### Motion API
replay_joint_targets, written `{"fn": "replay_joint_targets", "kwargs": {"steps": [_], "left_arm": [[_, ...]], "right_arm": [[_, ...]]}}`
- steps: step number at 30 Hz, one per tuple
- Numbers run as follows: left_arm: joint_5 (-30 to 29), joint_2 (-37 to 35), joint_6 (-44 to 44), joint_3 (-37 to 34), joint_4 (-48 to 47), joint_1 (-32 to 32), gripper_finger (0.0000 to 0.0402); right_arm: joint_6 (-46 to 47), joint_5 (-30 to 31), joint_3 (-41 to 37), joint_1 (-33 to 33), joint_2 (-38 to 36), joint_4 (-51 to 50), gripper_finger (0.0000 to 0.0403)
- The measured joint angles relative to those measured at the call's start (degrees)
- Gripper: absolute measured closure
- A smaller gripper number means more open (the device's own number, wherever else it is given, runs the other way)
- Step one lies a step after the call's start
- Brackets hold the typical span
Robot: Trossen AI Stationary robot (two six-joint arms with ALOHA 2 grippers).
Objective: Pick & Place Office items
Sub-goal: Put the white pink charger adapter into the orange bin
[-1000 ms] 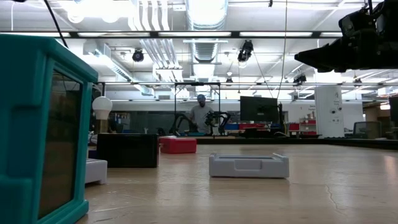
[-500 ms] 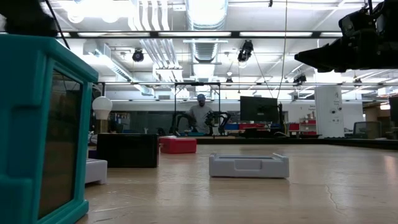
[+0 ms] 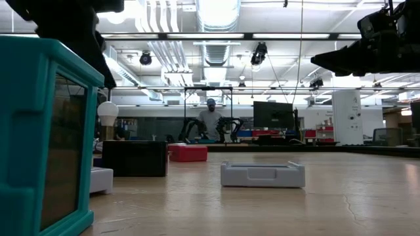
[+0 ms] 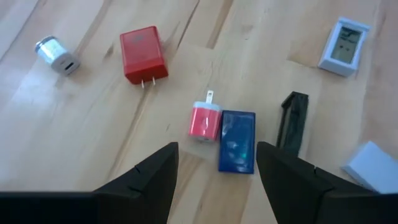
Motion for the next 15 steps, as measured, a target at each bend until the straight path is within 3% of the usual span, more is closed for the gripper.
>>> {"fn": "replay_joint_targets", "kwargs": {"steps": [8, 15], "left_arm": [[0.1, 5.7, 3.9, 0.0, 5.6, 2.3, 0.0179], [3.7, 9.7, 6.1, 0.0, 7.9, 4.7, 0.0179]], "right_arm": [[0.0, 0.0, 0.0, 0.0, 0.0, 0.0, 0.0264], [0.0, 0.0, 0.0, 0.0, 0.0, 0.0, 0.0264]]}}
